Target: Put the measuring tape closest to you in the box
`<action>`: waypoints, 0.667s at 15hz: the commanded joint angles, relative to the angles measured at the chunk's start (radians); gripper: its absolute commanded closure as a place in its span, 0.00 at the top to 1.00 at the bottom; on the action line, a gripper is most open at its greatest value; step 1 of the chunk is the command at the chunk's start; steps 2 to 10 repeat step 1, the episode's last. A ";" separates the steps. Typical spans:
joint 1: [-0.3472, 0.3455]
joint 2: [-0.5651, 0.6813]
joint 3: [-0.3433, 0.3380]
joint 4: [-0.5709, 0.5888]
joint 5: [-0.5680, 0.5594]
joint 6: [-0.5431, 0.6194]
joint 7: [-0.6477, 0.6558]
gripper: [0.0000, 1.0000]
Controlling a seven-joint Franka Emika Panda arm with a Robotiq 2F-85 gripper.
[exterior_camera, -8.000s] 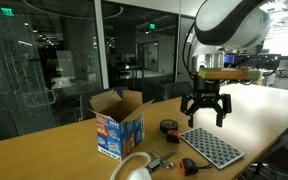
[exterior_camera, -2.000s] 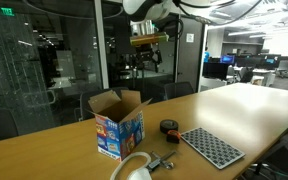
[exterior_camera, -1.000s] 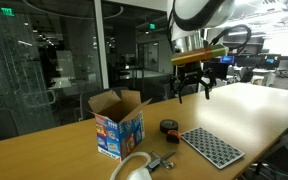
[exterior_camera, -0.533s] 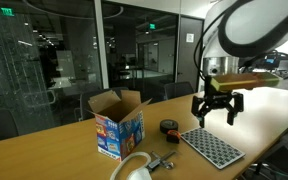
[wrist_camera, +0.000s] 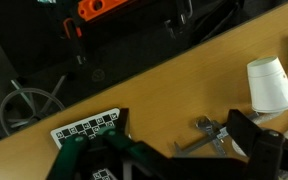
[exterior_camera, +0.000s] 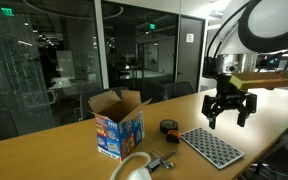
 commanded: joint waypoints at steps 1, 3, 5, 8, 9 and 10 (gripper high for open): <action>-0.056 -0.002 0.053 0.002 0.040 -0.002 -0.036 1.00; -0.056 -0.002 0.053 0.002 0.040 -0.002 -0.036 1.00; -0.056 -0.002 0.053 0.002 0.040 -0.002 -0.036 1.00; -0.056 -0.002 0.053 0.002 0.040 -0.002 -0.036 1.00; -0.056 -0.002 0.053 0.002 0.040 -0.002 -0.036 1.00; -0.056 -0.002 0.053 0.002 0.040 -0.002 -0.036 1.00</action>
